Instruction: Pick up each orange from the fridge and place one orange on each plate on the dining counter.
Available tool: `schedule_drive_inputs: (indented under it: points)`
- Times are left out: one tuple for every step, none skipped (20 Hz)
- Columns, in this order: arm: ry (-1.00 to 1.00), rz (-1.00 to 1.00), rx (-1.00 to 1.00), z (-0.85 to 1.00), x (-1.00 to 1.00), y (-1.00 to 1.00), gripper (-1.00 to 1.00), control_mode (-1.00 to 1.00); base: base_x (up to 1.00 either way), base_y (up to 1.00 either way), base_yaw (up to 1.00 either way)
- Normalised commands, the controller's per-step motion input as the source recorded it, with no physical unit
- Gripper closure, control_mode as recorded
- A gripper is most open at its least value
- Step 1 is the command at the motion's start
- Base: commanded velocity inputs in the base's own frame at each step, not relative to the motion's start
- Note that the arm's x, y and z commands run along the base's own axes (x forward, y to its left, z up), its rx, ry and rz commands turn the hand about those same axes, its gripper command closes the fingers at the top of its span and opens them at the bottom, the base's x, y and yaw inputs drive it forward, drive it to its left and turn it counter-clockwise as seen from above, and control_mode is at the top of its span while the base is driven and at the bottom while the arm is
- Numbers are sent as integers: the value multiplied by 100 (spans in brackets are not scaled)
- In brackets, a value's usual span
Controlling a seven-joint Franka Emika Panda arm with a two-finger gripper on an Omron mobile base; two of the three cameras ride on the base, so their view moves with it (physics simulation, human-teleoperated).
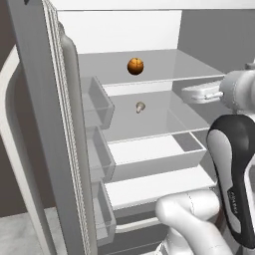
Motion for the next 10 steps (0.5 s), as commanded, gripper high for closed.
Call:
schedule_drive_inputs:
  points:
    - [44,-11,31,56,100,0,-100,-100,0,0,0]
    - [48,-10,29,56,100,0,-100,-100,0,0,0]
    - [57,-9,25,59,100,0,-100,-100,0,0,0]
    - [65,-6,20,61,100,0,-100,-100,0,0,0]
    - [70,-6,18,51,100,0,-100,-100,0,0,0]
    - [73,-6,15,21,100,0,-100,-100,0,0,0]
    - [60,-4,11,0,100,0,-100,-100,0,0,0]
    - [39,-1,4,-28,78,0,-100,-100,0,0,0]
    - [24,0,4,-38,50,0,-100,-100,0,0,0]
    - [0,0,8,-37,29,0,-100,-100,0,0,0]
